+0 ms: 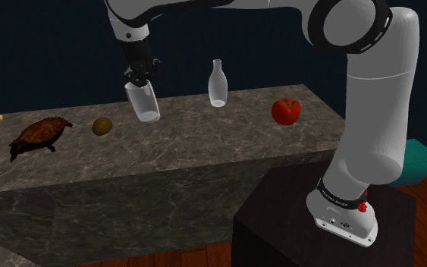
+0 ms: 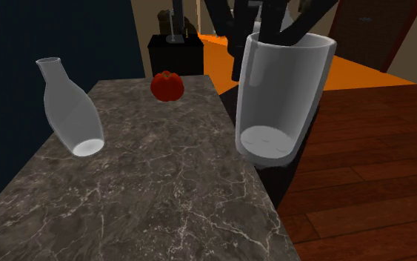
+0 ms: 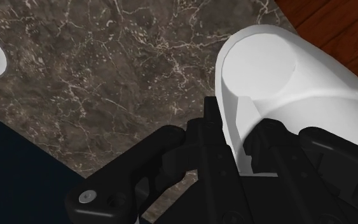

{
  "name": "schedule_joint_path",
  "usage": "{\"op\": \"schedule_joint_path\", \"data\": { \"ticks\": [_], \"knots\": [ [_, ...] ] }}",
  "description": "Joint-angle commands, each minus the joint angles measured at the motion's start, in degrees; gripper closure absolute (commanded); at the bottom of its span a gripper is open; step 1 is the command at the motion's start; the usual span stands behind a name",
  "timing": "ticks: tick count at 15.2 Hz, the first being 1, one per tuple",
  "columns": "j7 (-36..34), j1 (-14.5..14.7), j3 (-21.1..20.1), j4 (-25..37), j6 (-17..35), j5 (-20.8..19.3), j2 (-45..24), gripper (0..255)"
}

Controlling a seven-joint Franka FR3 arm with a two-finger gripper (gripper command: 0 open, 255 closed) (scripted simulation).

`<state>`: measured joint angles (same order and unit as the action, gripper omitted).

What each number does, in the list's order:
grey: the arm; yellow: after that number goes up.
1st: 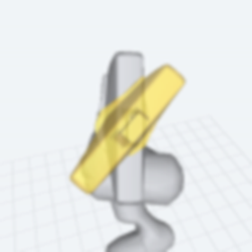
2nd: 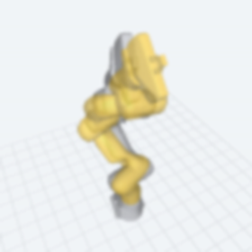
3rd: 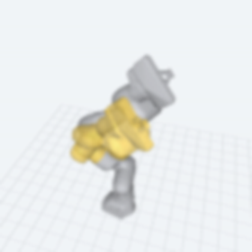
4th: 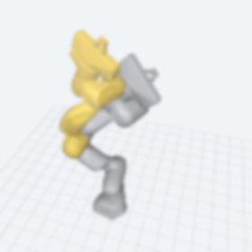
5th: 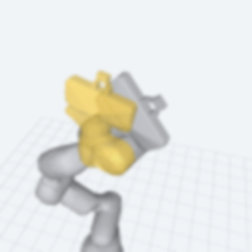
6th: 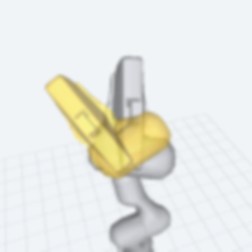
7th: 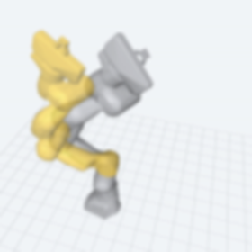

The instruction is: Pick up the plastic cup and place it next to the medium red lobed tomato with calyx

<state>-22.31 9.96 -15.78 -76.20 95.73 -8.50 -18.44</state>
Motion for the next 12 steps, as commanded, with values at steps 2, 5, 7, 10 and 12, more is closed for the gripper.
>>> {"op": "schedule_joint_path", "data": {
  "ticks": [2, 5, 7, 10, 12],
  "knots": [
    [0.09, 0.34, -0.04, 3.43, -2.70, -0.19, -0.75, 255],
    [2.35, -1.87, 0.51, -1.65, -1.01, 0.98, 2.94, 255],
    [4.76, -3.89, 1.21, -6.18, 0.47, 2.05, 6.27, 255],
    [8.56, -6.56, 2.58, -11.95, 2.24, 3.46, 10.69, 255],
    [11.18, -8.16, 3.65, -15.24, 3.17, 4.25, 13.28, 255]
  ]
}}
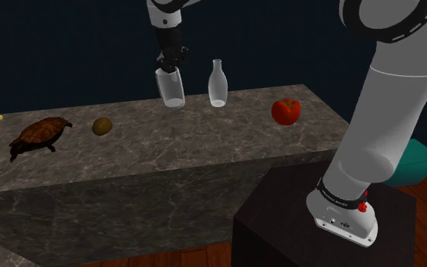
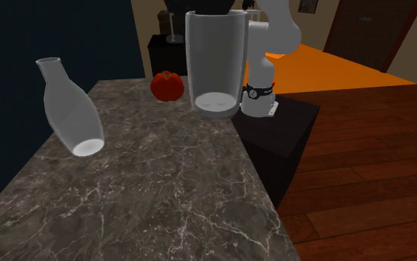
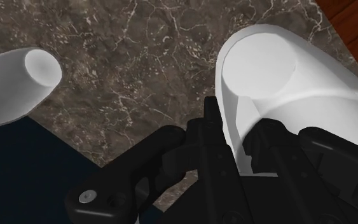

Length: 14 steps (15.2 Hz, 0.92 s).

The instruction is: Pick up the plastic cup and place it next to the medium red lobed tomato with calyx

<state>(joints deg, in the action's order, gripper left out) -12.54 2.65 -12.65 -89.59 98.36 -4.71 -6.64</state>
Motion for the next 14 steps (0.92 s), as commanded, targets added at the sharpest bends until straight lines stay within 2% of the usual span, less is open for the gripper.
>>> {"op": "schedule_joint_path", "data": {
  "ticks": [1, 7, 14],
  "knots": [
    [2.73, -1.60, 1.09, -3.34, 0.94, 0.80, 2.67, 255],
    [10.83, -5.76, 4.94, -10.52, 2.71, 2.23, 8.58, 255],
    [20.39, -10.11, 10.09, -15.46, 3.82, 2.77, 12.82, 255]
  ]
}}
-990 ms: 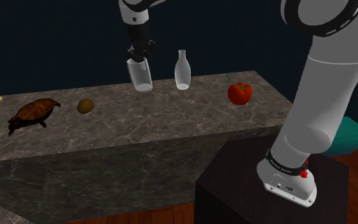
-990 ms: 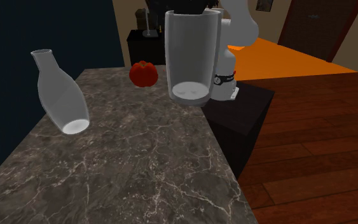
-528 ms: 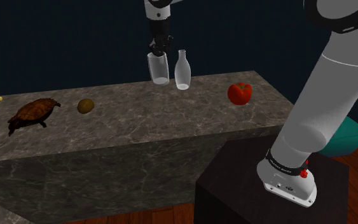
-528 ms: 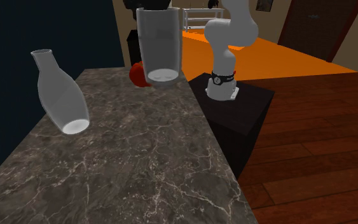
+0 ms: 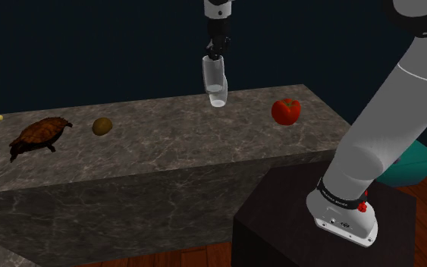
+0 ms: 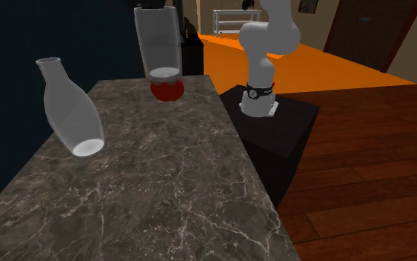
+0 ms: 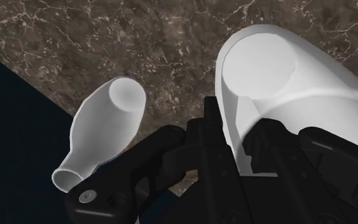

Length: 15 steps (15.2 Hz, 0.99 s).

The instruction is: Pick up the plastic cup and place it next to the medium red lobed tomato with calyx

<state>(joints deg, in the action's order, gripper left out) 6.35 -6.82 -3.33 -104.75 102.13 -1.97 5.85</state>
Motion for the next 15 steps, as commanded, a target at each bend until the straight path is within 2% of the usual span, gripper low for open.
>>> {"op": "schedule_joint_path", "data": {
  "ticks": [1, 8, 15],
  "knots": [
    [2.88, -1.24, 1.55, -0.74, 0.15, 0.04, 0.71, 255],
    [12.53, -5.45, 7.05, -1.87, 0.58, -0.06, 1.73, 255],
    [22.32, -9.65, 12.59, 0.26, 0.56, 0.15, -0.11, 255]
  ]
}}
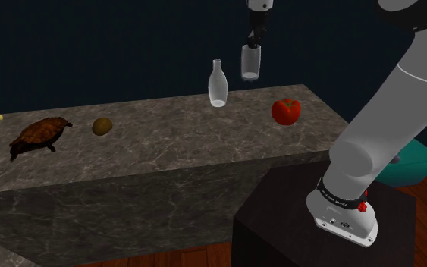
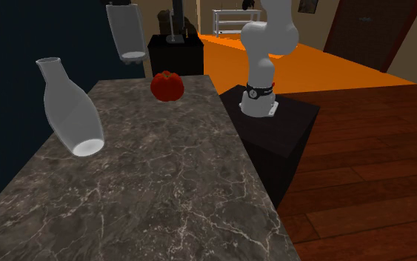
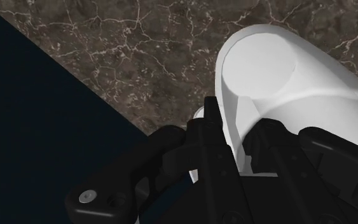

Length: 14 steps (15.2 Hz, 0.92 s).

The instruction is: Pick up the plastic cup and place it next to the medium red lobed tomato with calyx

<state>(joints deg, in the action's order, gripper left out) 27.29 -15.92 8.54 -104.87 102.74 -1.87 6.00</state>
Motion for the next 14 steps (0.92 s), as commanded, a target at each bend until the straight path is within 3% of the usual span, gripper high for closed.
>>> {"op": "schedule_joint_path", "data": {
  "ticks": [1, 6, 14],
  "knots": [
    [2.79, -1.16, 1.49, 0.96, -0.11, 0.16, -0.76, 255],
    [10.26, -4.43, 5.48, 5.11, -0.63, 1.19, -4.36, 255],
    [10.21, -4.46, 5.48, -1.19, 5.56, 1.14, -4.24, 255]
  ]
}}
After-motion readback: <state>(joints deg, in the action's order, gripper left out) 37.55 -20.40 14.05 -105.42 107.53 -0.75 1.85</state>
